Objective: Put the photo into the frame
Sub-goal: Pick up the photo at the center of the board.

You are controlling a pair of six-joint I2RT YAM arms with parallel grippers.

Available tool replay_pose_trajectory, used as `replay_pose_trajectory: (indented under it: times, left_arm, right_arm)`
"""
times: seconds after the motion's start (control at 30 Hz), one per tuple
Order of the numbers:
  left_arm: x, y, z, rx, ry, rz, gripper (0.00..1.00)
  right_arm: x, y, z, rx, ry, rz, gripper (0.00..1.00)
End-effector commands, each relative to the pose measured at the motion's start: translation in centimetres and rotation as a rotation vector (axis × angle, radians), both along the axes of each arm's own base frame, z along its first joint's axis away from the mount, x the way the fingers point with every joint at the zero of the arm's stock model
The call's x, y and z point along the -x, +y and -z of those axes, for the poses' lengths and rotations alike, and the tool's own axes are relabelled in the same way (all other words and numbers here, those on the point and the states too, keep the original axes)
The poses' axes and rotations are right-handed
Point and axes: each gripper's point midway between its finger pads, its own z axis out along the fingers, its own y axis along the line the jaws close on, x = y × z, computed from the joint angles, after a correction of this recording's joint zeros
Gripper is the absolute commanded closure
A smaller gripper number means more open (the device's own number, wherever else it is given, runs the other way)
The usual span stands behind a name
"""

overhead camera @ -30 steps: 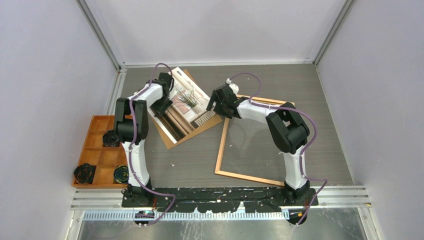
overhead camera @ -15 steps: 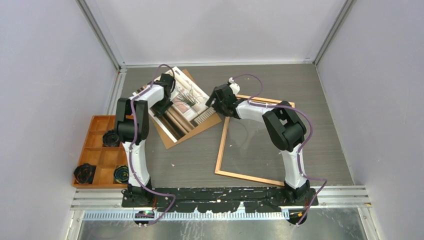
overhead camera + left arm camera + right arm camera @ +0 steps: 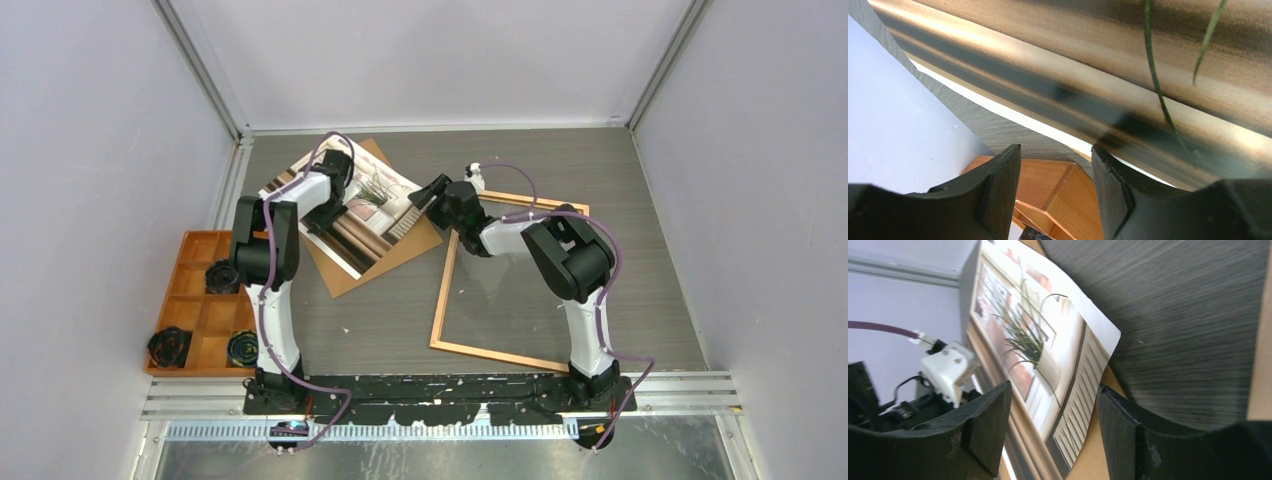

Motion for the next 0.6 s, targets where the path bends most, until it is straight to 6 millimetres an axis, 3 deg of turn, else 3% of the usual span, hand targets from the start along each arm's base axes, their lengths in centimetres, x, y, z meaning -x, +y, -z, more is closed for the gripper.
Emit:
replay_pose_trajectory:
  times: [0.0,0.1,0.23,0.33,0.57]
  left_arm:
    - [1.0,-0.6,2.6,0.057,0.053,0.011,0.43]
    - [1.0,-0.6,2.5,0.057,0.051,0.013,0.43]
    - [1.0,-0.6,2.4,0.057,0.051,0.014,0.43]
    - [1.1,-0.7,2.2,0.061,0.049,0.015,0.43]
    - [1.2,-0.8,2.0,0.073,0.049,0.019,0.43]
  right_arm:
    - [-0.8,1.4,-9.0,-0.206,-0.22,-0.023,0.33]
    - [-0.8,2.1,-9.0,-0.194,-0.222,-0.054,0.36]
    - [-1.2,3.2,-7.9,-0.155,-0.196,-0.104,0.54]
    - [-1.6,3.4,-6.5,-0.119,-0.17,-0.11,0.57]
    - [-2.1,3.3,-4.7,-0.029,-0.137,-0.116,0.29]
